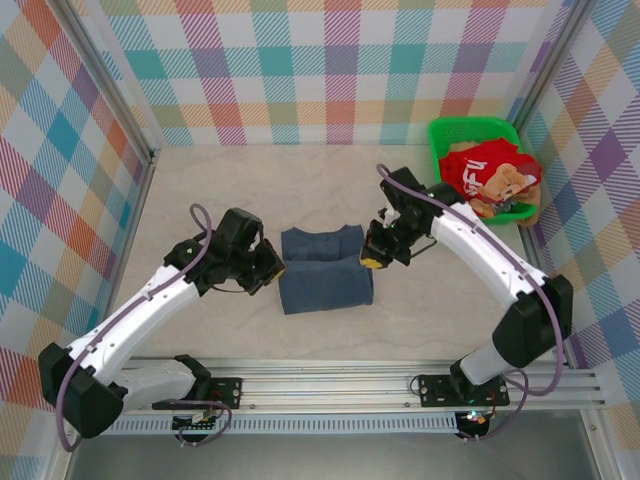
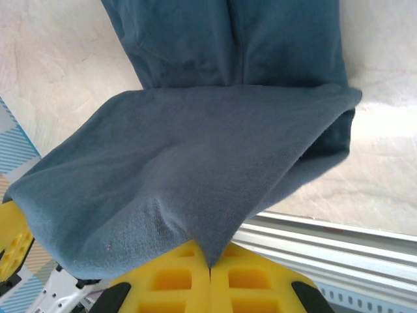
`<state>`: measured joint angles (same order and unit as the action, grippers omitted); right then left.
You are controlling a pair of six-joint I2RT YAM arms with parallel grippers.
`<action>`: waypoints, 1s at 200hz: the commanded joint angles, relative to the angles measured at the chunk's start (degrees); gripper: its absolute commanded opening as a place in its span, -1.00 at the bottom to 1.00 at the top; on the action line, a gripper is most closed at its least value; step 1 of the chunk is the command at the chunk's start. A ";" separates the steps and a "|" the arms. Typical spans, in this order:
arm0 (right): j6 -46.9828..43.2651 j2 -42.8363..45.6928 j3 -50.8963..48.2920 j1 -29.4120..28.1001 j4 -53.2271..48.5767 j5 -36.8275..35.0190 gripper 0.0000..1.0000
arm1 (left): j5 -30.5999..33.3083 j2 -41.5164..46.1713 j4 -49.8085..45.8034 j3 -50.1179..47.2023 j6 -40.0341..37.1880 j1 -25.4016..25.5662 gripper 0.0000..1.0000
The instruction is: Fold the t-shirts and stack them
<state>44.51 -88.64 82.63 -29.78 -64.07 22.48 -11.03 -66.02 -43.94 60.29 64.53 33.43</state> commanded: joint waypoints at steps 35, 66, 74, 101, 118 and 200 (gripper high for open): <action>-2.93 -8.22 7.73 3.00 -0.86 0.82 -1.00 | -1.74 -7.31 1.91 5.58 -2.68 -4.91 -1.00; -3.03 -13.70 10.41 5.35 0.92 2.16 -1.00 | -2.76 -14.61 4.24 9.75 -5.69 -8.07 -1.00; -2.90 -15.64 11.15 5.97 1.69 2.82 -1.00 | -2.77 -17.24 4.52 11.33 -6.53 -8.79 -1.00; -3.00 -22.69 13.75 8.46 7.00 4.85 -1.00 | -3.37 -27.85 6.20 16.80 -10.05 -11.36 -0.99; -3.92 -28.17 17.84 10.02 9.54 5.62 -0.88 | -5.59 -35.00 9.02 21.22 -12.47 -13.08 -0.89; -8.48 -17.12 7.90 11.04 16.90 -4.91 0.06 | 3.03 -27.81 4.12 17.65 -12.66 -11.36 -0.10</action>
<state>36.56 -117.19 98.74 -18.46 -50.76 20.43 -10.24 -104.27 -37.56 85.86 48.84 19.86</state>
